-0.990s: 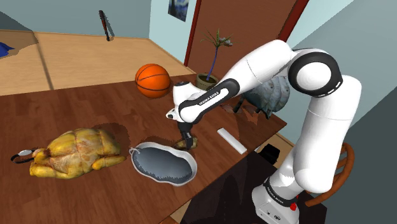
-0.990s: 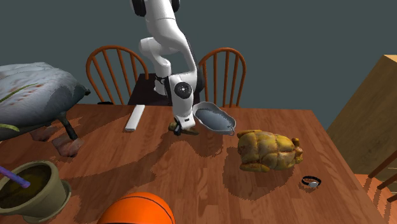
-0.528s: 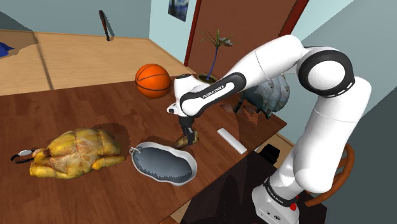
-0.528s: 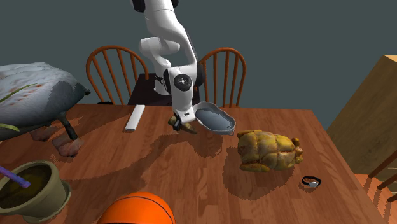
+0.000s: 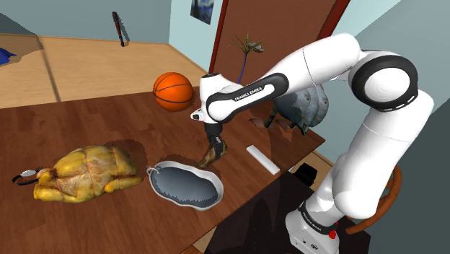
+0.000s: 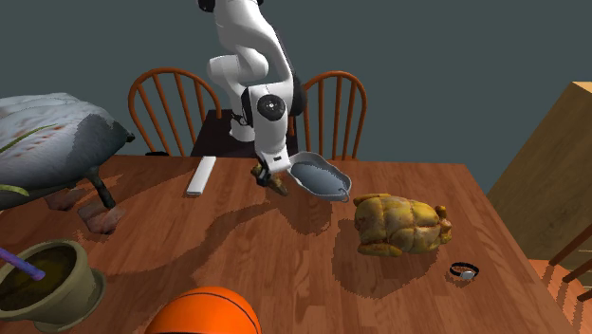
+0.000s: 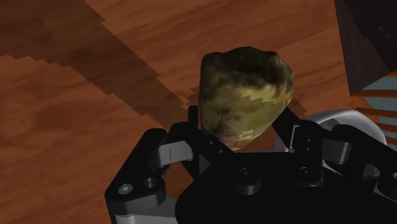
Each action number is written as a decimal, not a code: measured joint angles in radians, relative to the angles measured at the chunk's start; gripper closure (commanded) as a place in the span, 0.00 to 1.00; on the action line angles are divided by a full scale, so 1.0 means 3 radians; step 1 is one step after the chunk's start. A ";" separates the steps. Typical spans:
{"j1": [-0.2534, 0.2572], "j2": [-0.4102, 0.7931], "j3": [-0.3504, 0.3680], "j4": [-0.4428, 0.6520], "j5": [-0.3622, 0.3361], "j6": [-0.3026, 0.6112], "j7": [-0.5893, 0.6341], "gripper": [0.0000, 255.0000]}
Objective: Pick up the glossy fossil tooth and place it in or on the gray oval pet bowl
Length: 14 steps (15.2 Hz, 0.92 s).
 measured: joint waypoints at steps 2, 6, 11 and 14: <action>-0.0001 -0.0049 0.0001 0.0030 0.0006 -0.0080 -0.0004 1.00; -0.0003 -0.0160 0.0004 0.0077 0.0018 -0.0237 -0.0015 1.00; -0.0007 -0.0270 0.0003 0.0182 0.0030 -0.0451 -0.0030 1.00; -0.0005 -0.0347 0.0006 0.0231 0.0039 -0.0577 -0.0032 1.00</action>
